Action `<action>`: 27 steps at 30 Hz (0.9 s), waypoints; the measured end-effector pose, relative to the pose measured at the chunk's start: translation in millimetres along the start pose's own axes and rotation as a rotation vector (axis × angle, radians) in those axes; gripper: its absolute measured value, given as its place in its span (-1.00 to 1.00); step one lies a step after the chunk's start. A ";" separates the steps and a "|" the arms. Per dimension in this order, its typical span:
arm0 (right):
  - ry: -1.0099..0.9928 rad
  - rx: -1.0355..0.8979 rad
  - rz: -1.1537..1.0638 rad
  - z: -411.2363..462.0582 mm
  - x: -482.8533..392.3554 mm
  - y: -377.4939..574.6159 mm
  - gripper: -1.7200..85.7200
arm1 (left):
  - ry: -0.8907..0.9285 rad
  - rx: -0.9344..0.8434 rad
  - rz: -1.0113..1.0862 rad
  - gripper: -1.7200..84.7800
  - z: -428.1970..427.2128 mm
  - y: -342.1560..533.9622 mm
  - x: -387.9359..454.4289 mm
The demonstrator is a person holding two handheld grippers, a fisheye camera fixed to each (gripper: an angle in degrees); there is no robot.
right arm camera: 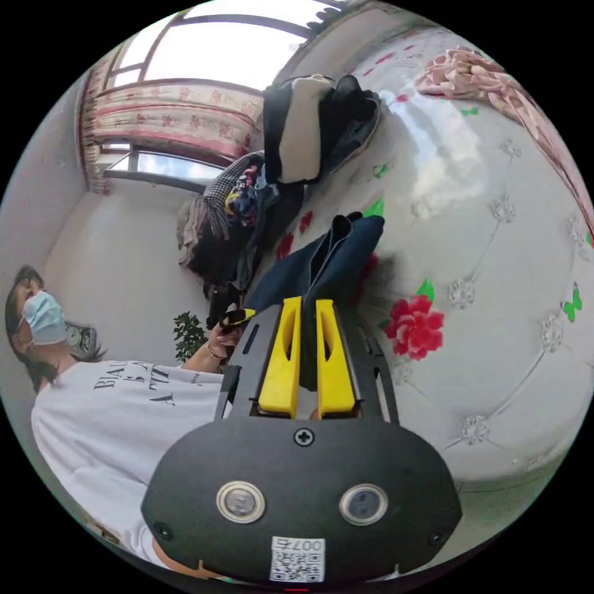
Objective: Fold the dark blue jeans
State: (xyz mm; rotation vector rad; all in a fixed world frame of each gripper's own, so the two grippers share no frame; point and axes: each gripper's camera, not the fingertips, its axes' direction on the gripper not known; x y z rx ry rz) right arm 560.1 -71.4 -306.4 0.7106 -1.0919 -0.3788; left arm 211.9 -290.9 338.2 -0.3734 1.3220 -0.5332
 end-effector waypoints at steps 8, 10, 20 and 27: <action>-0.031 0.264 -0.471 -69.8 -143.6 -182.4 -0.89 | -0.117 0.168 0.454 -0.93 -107.2 -189.4 167.7; 0.056 0.341 -0.521 -64.9 -171.4 -245.4 -0.88 | -0.263 0.263 0.476 -0.87 -138.4 -253.4 201.8; 0.489 0.340 -0.109 17.2 6.5 -256.3 -0.82 | -0.620 0.185 0.326 -0.77 -92.5 -229.2 105.4; 1.172 0.322 0.262 -80.1 137.7 -89.7 -0.80 | -0.714 -0.098 0.069 -0.78 -37.2 -63.5 3.5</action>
